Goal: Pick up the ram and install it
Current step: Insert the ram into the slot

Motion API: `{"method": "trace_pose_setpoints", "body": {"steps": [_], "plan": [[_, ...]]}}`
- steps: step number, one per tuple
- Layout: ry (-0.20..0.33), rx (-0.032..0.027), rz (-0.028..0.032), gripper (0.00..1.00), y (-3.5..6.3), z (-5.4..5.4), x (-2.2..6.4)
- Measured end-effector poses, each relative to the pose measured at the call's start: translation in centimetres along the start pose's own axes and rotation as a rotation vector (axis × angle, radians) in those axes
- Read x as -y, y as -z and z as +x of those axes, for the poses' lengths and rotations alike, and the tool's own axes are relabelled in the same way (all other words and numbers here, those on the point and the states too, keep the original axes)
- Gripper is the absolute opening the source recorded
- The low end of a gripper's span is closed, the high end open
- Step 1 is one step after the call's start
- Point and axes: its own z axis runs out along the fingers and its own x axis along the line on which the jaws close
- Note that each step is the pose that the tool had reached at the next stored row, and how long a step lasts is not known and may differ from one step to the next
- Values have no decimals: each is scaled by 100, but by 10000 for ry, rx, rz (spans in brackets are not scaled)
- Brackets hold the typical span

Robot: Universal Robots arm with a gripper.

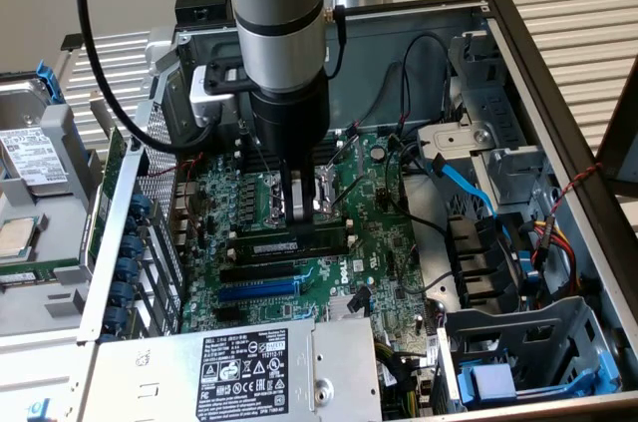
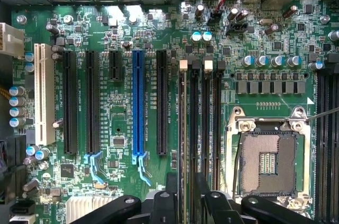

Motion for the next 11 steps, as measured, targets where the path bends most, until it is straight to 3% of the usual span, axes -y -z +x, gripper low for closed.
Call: {"method": "trace_pose_setpoints", "body": {"steps": [11], "plan": [[2,-2,-1,27,92,1,-10]]}}
